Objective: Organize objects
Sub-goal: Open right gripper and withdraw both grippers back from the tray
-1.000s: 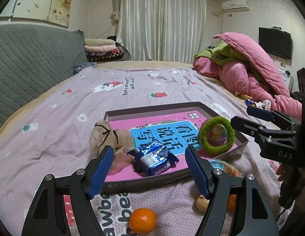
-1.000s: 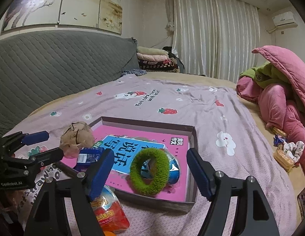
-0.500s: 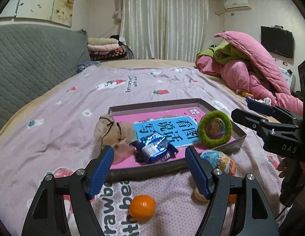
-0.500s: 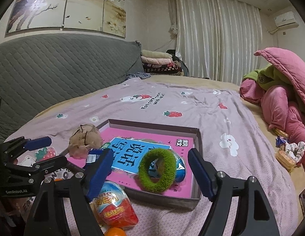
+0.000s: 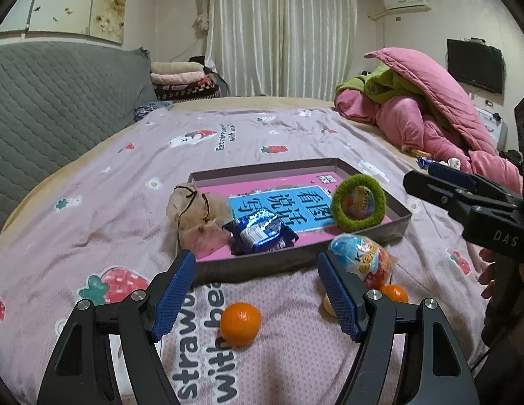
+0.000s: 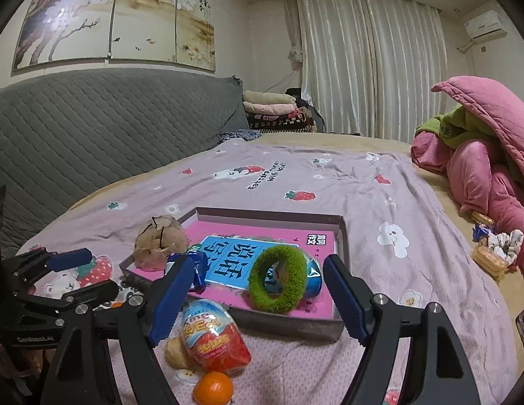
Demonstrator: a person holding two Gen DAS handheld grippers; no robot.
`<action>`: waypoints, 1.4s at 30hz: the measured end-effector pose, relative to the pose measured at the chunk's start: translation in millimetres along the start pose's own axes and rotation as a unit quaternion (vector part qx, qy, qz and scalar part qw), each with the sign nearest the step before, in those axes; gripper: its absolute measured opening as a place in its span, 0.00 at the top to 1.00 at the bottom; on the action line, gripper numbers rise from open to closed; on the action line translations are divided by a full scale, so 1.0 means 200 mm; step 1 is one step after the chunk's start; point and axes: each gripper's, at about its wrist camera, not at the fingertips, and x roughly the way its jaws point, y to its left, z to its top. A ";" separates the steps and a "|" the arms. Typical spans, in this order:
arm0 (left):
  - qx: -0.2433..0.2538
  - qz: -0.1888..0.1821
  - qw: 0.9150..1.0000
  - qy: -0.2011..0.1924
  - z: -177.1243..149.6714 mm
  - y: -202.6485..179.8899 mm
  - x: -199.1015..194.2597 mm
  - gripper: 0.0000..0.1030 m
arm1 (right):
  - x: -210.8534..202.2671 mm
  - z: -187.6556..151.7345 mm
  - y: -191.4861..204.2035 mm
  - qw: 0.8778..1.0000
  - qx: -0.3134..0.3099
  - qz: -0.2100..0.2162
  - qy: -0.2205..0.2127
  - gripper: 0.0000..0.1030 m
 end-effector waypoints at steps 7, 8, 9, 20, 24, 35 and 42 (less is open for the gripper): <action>0.013 0.002 1.000 0.003 -0.04 -0.03 -0.06 0.26 | -0.05 -0.04 0.01 1.000 0.004 0.003 0.002 0.23; 0.014 0.002 1.000 0.004 -0.05 -0.04 -0.07 0.26 | -0.06 -0.05 0.01 1.000 0.005 0.002 0.003 0.23; 0.013 0.003 1.000 0.006 -0.06 -0.04 -0.07 0.26 | -0.06 -0.05 0.02 1.000 0.005 0.002 0.005 0.23; 0.022 -0.002 1.000 0.019 -0.11 -0.07 -0.09 0.26 | -0.09 -0.12 0.07 1.000 -0.015 -0.004 0.017 0.23; 0.024 -0.003 0.999 0.023 -0.12 -0.08 -0.10 0.26 | -0.09 -0.14 0.10 0.999 -0.022 -0.002 0.024 0.23; 0.033 -0.011 0.999 0.037 -0.18 -0.10 -0.12 0.26 | -0.12 -0.21 0.15 0.999 -0.031 0.000 0.042 0.23; 0.029 -0.013 0.999 0.040 -0.19 -0.09 -0.14 0.26 | -0.13 -0.26 0.17 0.998 -0.044 -0.006 0.052 0.23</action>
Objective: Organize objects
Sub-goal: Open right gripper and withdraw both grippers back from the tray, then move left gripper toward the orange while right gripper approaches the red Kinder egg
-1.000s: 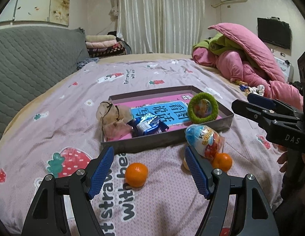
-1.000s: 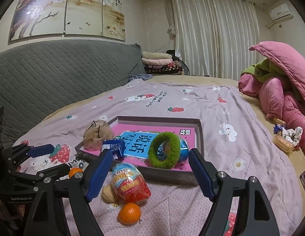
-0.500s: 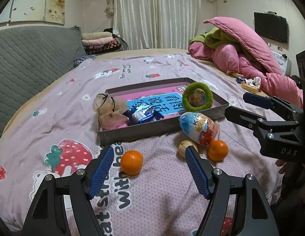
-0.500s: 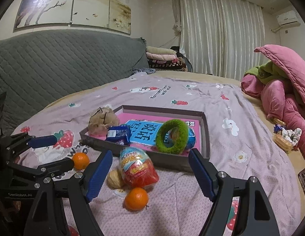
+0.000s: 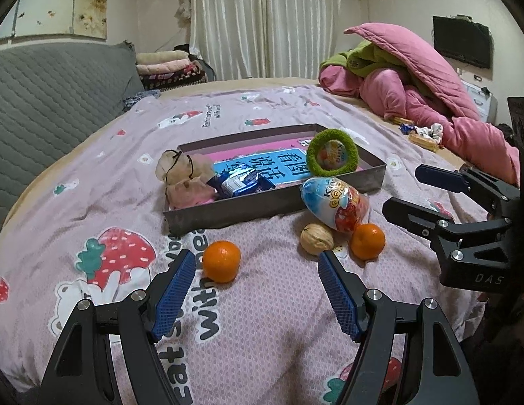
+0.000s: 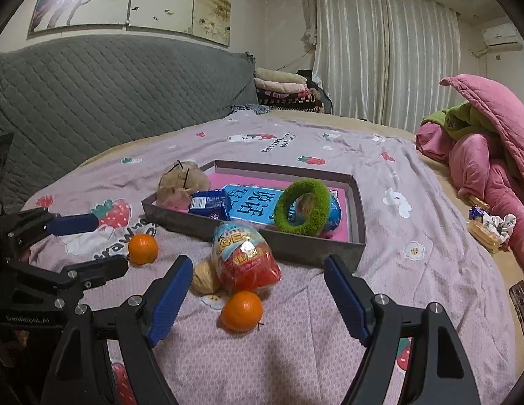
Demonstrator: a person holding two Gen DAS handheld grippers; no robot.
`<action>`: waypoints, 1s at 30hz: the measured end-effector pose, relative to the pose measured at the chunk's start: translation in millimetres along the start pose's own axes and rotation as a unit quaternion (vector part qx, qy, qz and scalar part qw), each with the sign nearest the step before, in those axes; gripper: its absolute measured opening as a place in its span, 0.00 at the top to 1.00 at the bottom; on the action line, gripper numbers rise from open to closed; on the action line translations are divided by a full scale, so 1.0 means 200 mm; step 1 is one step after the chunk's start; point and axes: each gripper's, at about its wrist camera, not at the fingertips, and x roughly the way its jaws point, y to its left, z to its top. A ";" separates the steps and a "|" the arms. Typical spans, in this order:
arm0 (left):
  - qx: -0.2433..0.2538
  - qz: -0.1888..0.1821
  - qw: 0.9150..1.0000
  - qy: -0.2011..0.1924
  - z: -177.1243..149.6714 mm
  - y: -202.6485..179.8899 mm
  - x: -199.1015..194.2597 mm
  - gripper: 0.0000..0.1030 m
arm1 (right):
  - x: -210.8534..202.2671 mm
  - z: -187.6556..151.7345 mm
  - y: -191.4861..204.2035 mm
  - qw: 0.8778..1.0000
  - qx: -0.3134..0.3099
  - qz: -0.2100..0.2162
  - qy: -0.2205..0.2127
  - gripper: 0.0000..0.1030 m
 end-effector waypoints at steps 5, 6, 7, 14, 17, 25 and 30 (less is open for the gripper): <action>-0.006 -0.003 1.000 0.006 -0.02 0.02 -0.01 0.26 | -0.02 -0.01 0.02 1.000 -0.004 0.002 -0.003 0.23; -0.007 -0.003 1.000 0.007 -0.02 0.02 -0.01 0.26 | -0.03 -0.01 0.02 1.000 -0.005 0.001 -0.002 0.23; -0.007 -0.004 1.000 0.007 -0.02 0.02 -0.01 0.26 | -0.03 -0.01 0.02 1.000 -0.007 0.001 -0.001 0.23; -0.005 -0.006 1.000 0.009 -0.03 0.01 -0.01 0.26 | -0.02 -0.04 0.05 1.000 -0.014 0.003 0.012 0.23; -0.003 -0.009 1.000 0.011 -0.04 0.00 -0.02 0.26 | -0.02 -0.06 0.06 1.000 -0.018 0.001 0.021 0.23; 0.002 -0.011 1.000 0.018 -0.06 -0.02 -0.01 0.26 | 0.00 -0.09 0.05 0.999 -0.012 -0.010 0.040 0.23; 0.000 -0.010 1.000 0.023 -0.07 -0.01 -0.01 0.26 | 0.02 -0.10 0.03 0.999 -0.004 -0.011 0.052 0.23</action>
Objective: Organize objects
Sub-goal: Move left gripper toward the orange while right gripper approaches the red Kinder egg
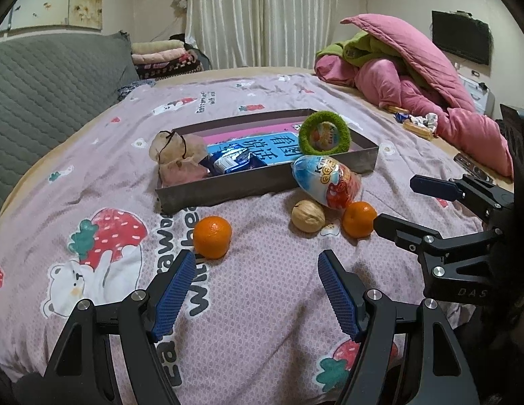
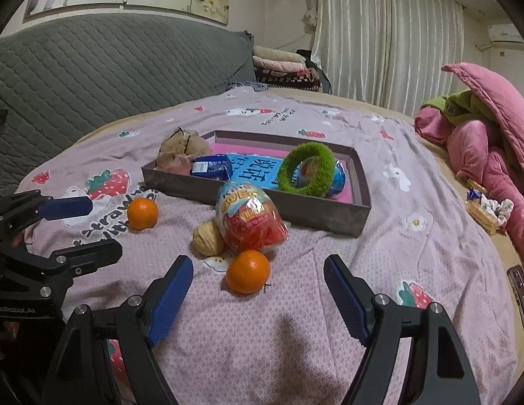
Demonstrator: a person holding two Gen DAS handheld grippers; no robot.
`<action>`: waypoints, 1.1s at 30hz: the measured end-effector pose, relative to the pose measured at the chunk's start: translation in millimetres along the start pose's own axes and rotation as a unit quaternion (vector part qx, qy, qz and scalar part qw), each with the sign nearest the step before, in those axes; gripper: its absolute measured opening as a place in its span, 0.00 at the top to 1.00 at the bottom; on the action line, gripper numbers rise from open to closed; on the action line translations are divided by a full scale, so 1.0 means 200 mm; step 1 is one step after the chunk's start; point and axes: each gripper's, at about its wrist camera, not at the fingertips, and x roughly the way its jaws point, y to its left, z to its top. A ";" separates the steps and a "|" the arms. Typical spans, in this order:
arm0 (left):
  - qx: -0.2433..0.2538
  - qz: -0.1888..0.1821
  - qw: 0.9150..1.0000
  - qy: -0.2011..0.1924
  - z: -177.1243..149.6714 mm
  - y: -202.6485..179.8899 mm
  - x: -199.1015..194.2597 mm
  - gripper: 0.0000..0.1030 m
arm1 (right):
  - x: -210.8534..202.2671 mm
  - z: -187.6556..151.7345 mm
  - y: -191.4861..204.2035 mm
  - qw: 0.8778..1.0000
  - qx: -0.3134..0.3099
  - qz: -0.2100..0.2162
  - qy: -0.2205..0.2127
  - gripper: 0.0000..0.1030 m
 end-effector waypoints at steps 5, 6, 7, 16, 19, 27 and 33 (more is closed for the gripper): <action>-0.006 0.002 1.000 0.001 0.00 0.03 0.01 0.26 | 0.02 -0.01 -0.01 1.000 0.004 0.000 0.009 0.23; -0.007 0.003 1.000 0.002 0.00 0.03 0.02 0.26 | 0.03 -0.01 -0.01 1.000 0.005 0.001 0.012 0.23; -0.008 0.003 1.000 0.001 -0.01 0.04 0.02 0.26 | 0.04 -0.01 -0.01 1.000 0.006 0.001 0.013 0.23; -0.026 0.003 1.000 0.008 -0.02 0.09 0.06 0.26 | 0.10 -0.01 -0.02 0.999 0.016 0.004 0.029 0.23; -0.029 0.006 1.000 0.008 -0.02 0.11 0.07 0.26 | 0.11 -0.02 -0.03 0.999 0.020 0.005 0.032 0.23; -0.039 0.009 0.999 0.009 -0.02 0.14 0.09 0.26 | 0.13 -0.02 -0.04 0.999 0.024 0.005 0.036 0.23; -0.043 0.009 0.999 0.011 -0.03 0.16 0.10 0.26 | 0.14 -0.02 -0.03 0.999 0.023 0.005 0.038 0.23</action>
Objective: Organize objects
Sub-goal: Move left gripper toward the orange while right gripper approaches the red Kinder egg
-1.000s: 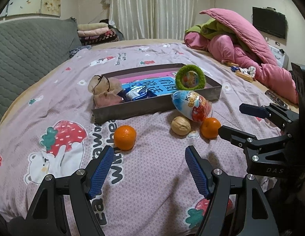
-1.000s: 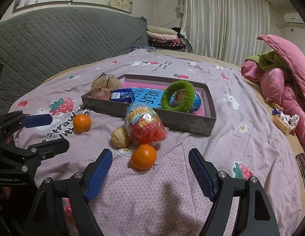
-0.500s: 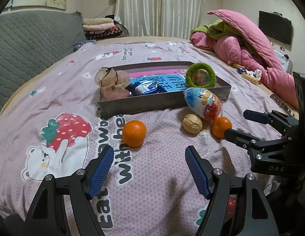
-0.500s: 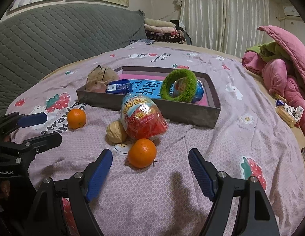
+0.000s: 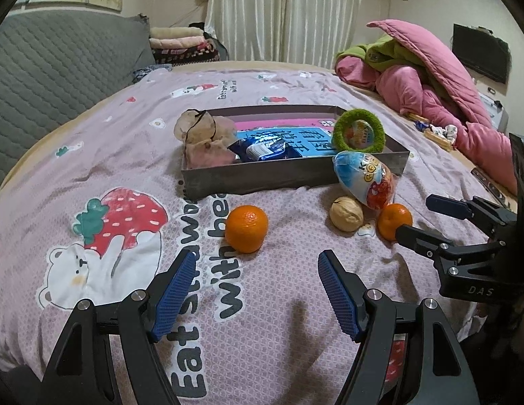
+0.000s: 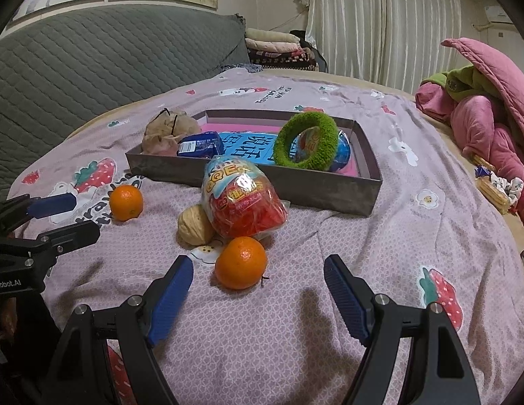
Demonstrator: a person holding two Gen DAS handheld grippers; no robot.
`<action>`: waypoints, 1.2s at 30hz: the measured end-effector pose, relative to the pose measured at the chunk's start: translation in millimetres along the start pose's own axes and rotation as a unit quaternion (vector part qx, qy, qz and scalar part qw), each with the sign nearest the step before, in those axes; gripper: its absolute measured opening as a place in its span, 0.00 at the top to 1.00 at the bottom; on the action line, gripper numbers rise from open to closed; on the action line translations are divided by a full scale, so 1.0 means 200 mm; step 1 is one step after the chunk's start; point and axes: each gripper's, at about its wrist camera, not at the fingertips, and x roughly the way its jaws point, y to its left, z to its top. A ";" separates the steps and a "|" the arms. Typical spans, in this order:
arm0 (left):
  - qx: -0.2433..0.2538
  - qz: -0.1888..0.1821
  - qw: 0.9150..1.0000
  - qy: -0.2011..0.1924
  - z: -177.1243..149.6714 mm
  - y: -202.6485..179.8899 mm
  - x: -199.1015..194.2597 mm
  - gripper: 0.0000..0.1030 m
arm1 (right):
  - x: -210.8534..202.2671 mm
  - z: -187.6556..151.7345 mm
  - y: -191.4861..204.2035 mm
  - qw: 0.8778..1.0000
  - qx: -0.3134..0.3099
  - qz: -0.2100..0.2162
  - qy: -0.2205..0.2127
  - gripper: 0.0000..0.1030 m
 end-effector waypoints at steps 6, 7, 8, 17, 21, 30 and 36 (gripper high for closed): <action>0.001 -0.001 1.000 0.004 0.00 0.00 0.02 0.26 | 0.01 0.01 0.01 1.000 -0.003 0.000 -0.001 0.23; 0.000 -0.001 1.000 0.005 0.00 0.00 0.03 0.26 | 0.01 0.01 0.01 1.000 -0.004 0.000 -0.001 0.23; 0.000 -0.001 1.000 0.005 0.00 0.00 0.03 0.26 | 0.02 0.01 0.01 1.000 -0.005 0.000 0.000 0.23; -0.002 -0.003 1.000 0.008 -0.01 0.01 0.05 0.26 | 0.03 0.02 0.03 1.000 -0.012 0.001 -0.006 0.23; -0.002 -0.003 1.000 0.008 0.00 0.01 0.07 0.26 | 0.04 0.03 0.04 1.000 -0.013 0.002 -0.005 0.23; -0.005 -0.004 1.000 0.010 0.02 0.03 0.12 0.26 | 0.08 0.06 0.04 1.000 -0.012 0.001 -0.010 0.23; -0.007 -0.007 1.000 0.010 0.02 0.04 0.16 0.26 | 0.11 0.09 0.03 1.000 -0.010 0.001 -0.013 0.23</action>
